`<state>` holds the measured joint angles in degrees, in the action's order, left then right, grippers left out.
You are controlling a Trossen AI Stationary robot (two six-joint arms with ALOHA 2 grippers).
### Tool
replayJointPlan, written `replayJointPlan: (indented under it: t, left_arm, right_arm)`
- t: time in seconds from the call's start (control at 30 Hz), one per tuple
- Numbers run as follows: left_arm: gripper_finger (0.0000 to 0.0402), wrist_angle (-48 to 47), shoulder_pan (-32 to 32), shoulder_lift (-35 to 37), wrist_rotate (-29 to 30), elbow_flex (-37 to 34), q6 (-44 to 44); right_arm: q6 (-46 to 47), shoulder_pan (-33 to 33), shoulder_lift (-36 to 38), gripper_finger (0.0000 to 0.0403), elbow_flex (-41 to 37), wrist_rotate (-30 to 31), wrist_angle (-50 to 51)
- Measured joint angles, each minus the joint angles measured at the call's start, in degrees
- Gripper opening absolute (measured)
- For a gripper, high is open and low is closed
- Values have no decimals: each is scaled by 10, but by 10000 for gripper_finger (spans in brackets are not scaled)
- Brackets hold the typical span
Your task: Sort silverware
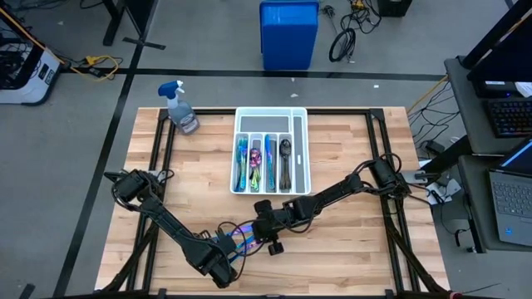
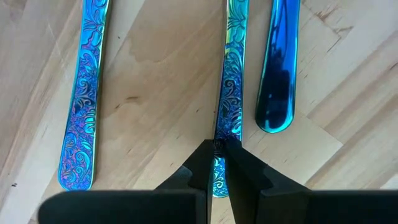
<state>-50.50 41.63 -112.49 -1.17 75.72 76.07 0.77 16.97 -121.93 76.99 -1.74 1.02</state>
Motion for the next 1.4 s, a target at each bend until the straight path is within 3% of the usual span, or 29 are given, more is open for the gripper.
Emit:
replayJointPlan:
  t: [0.5, 0.73, 1.23, 1.4]
  left_arm:
    - [21, 0, 0, 1, -2, 0, 0]
    - [22, 0, 0, 1, -2, 1, 0]
    - [22, 24, 0, 2, 8, 1, 0]
    - [38, 38, 0, 2, 11, 1, 1]
  right_arm:
    - [34, -18, -1, 100, 0, -1, 18]
    - [69, -24, -1, 100, 0, -55, 50]
    - [75, -24, -1, 100, 0, -57, 47]
    - [69, -24, -1, 100, 0, -55, 46]
